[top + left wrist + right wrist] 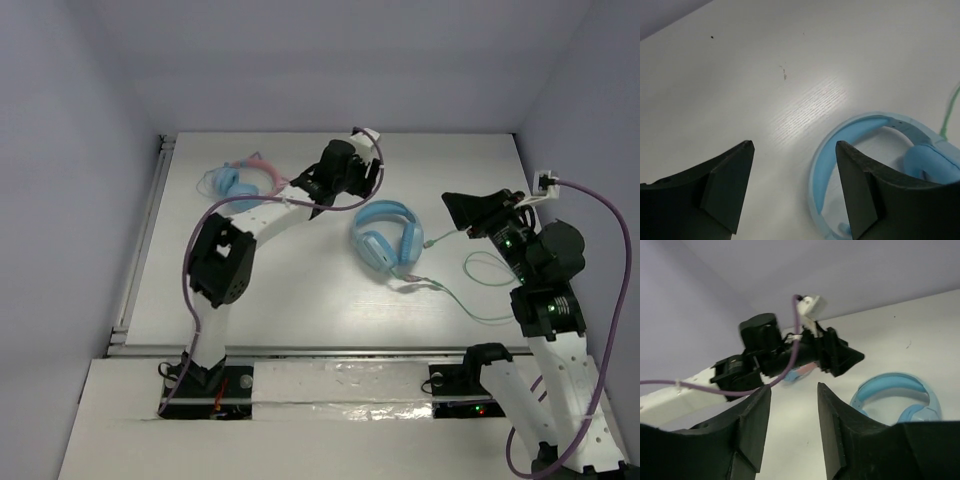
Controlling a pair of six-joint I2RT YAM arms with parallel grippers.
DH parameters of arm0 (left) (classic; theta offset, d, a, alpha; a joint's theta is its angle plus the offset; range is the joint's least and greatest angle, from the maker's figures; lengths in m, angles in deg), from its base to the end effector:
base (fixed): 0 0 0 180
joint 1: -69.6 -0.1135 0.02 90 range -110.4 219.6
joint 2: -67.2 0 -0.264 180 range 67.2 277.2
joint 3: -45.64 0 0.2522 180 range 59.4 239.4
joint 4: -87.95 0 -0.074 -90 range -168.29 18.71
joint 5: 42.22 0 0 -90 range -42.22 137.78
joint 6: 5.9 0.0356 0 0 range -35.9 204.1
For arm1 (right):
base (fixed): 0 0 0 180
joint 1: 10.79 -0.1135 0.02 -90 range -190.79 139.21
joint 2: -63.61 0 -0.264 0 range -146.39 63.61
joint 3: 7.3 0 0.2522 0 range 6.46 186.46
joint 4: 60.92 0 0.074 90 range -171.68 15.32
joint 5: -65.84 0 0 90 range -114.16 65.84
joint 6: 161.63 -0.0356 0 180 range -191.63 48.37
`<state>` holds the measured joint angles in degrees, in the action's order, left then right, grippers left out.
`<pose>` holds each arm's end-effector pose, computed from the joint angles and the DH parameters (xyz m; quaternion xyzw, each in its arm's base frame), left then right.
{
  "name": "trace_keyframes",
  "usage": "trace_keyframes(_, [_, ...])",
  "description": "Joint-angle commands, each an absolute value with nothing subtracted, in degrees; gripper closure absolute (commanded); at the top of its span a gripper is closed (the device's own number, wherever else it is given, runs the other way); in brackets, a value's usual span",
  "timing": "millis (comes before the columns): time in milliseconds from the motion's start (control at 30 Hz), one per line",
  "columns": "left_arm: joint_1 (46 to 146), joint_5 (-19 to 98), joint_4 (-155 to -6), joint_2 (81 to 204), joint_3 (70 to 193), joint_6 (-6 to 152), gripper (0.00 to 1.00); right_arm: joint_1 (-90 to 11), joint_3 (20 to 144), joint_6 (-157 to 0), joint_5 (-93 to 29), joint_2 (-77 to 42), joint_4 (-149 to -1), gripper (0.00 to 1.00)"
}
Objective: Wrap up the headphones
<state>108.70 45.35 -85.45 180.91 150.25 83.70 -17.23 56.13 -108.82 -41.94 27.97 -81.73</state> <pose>0.3721 -0.3043 0.2857 0.2761 0.7476 -0.2199 0.5625 0.1336 0.0260 0.3980 0.0620 0.6620 0.3700 0.6488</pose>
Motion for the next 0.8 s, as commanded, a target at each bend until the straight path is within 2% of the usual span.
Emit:
trace_keyframes(0, [109.15, 44.27, -78.38, 185.84, 159.57, 91.83, 0.35, -17.03, 55.68, -107.76, -45.33, 27.75, -79.26, 0.51])
trace_keyframes(133, [109.68, 38.22, -69.88, 194.35, 170.37, 96.22, 0.30, -17.03, 55.07, -107.40, -45.43, 27.57, -78.99, 0.41])
trace_keyframes(333, [110.73, 35.06, -63.27, 199.99, 175.67, 100.18, 0.23, -17.03, 54.36, -107.67, -45.86, 26.87, -77.68, 0.40])
trace_keyframes(533, [110.74, 31.53, -60.89, 202.81, 176.12, 101.42, 0.23, -17.03, 53.75, -107.93, -46.13, 26.43, -76.80, 0.39])
trace_keyframes(633, [110.74, 30.39, -61.42, 203.95, 176.12, 100.98, 0.29, -17.03, 53.66, -107.93, -46.13, 26.17, -76.53, 0.39])
trace_keyframes(700, [110.74, 30.56, -61.68, 204.48, 176.03, 100.63, 0.38, -17.03, 53.57, -107.93, -45.95, 26.17, -76.70, 0.40])
trace_keyframes(733, [110.74, 31.34, -62.20, 204.66, 175.59, 100.02, 0.44, -17.03, 53.57, -107.93, -45.95, 26.17, -76.70, 0.40])
trace_keyframes(767, [110.74, 32.13, -62.91, 204.31, 174.89, 99.66, 0.58, -17.03, 53.57, -107.93, -45.95, 26.17, -76.62, 0.40])
